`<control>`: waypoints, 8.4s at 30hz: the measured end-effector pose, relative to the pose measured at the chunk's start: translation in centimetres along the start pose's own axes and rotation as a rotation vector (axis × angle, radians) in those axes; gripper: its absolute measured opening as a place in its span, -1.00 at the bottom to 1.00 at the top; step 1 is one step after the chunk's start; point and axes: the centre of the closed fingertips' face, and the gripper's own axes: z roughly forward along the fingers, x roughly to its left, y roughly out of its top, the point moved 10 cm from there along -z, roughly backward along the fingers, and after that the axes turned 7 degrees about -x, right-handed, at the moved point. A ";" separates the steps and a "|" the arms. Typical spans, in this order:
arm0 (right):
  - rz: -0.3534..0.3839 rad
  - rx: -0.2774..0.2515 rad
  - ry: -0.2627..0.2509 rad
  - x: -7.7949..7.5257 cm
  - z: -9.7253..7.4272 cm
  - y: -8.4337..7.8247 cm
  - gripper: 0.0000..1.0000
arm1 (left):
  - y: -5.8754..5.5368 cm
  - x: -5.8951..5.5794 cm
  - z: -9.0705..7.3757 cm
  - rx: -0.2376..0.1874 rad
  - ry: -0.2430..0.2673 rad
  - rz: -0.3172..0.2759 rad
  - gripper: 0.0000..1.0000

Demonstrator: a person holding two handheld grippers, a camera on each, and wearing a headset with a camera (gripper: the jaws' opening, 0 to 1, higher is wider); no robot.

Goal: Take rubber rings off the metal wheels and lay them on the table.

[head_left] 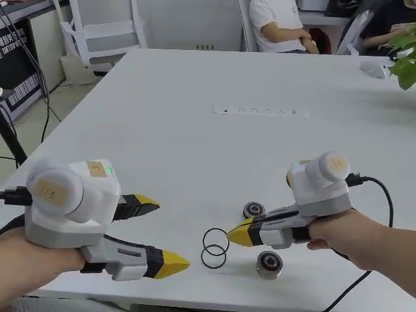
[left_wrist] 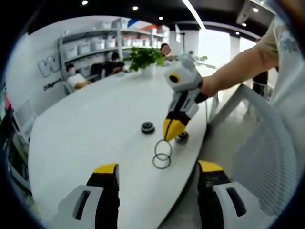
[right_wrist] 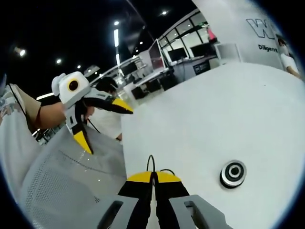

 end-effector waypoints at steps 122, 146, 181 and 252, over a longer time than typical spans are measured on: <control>-0.055 -0.117 -0.313 -5.6 -8.2 -0.5 -0.37 | 3.9 4.4 9.6 0.060 -0.074 0.038 0.15; -0.112 -0.085 -0.301 -7.5 -5.9 -1.9 -0.38 | 3.6 5.1 14.8 0.061 -0.113 0.042 -0.06; -0.106 -0.086 -0.297 -7.5 -5.3 -2.7 -0.37 | 2.6 4.5 20.2 0.108 -0.191 0.090 -0.62; -0.192 -0.068 -0.382 -7.8 -3.5 -2.7 -0.70 | 2.2 3.7 19.8 0.074 -0.128 0.086 -0.73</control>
